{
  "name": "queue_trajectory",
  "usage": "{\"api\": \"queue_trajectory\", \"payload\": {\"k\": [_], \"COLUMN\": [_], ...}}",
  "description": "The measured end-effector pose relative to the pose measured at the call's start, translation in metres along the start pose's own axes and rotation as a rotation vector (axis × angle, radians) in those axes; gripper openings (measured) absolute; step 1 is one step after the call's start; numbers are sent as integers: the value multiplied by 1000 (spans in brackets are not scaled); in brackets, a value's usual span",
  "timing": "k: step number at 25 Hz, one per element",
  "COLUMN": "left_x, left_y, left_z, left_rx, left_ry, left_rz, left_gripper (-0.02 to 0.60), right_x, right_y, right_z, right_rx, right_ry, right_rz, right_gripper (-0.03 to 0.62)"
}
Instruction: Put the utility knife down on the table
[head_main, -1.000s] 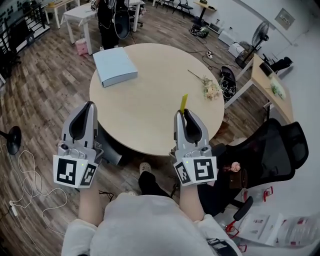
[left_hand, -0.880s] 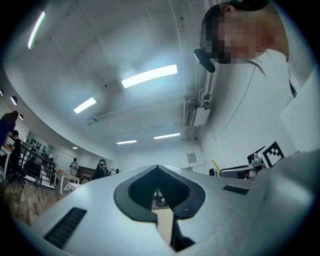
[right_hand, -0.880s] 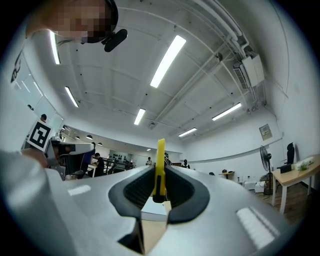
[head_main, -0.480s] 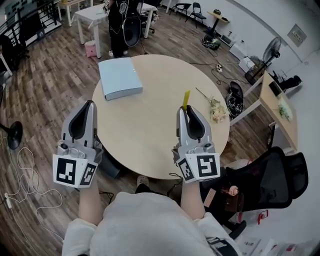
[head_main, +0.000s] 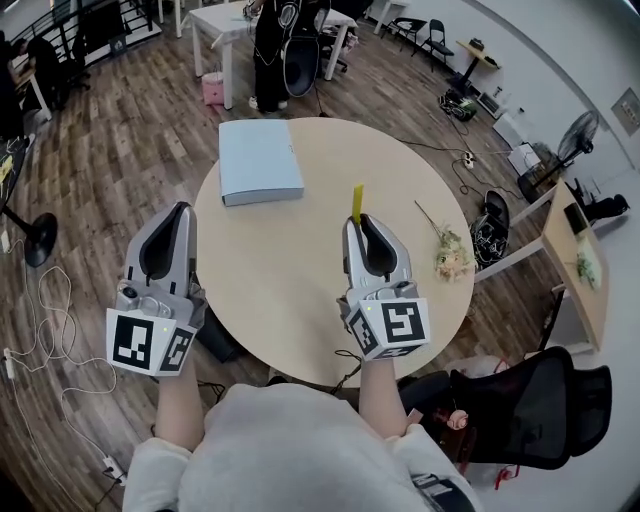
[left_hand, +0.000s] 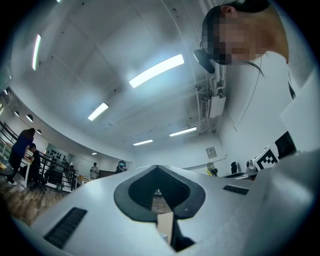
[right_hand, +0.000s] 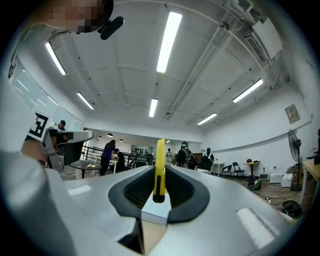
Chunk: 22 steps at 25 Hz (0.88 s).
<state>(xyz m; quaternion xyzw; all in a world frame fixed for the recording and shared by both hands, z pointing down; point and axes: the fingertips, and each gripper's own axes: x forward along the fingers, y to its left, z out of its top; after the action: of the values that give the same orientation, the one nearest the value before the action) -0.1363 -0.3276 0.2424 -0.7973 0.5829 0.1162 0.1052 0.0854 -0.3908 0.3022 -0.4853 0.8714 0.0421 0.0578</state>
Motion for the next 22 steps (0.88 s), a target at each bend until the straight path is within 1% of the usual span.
{"api": "queue_trajectory", "payload": {"k": [6, 12, 19, 22], "left_x": [10, 15, 13, 13], "left_y": [-2, 7, 12, 16], "left_z": [-14, -30, -46, -55], "left_rx": [15, 18, 17, 15], "left_ry": [26, 66, 109, 128], "left_rz": [36, 74, 115, 127], "left_gripper": [8, 8, 8, 8], "right_x": [23, 46, 57, 61], "right_y": [-10, -11, -10, -7], "right_z": [-45, -92, -149, -174], "right_rx": [31, 58, 104, 105], "right_ry": [102, 211, 341, 397], "right_rz": [47, 83, 116, 129], "right_gripper": [74, 74, 74, 74]}}
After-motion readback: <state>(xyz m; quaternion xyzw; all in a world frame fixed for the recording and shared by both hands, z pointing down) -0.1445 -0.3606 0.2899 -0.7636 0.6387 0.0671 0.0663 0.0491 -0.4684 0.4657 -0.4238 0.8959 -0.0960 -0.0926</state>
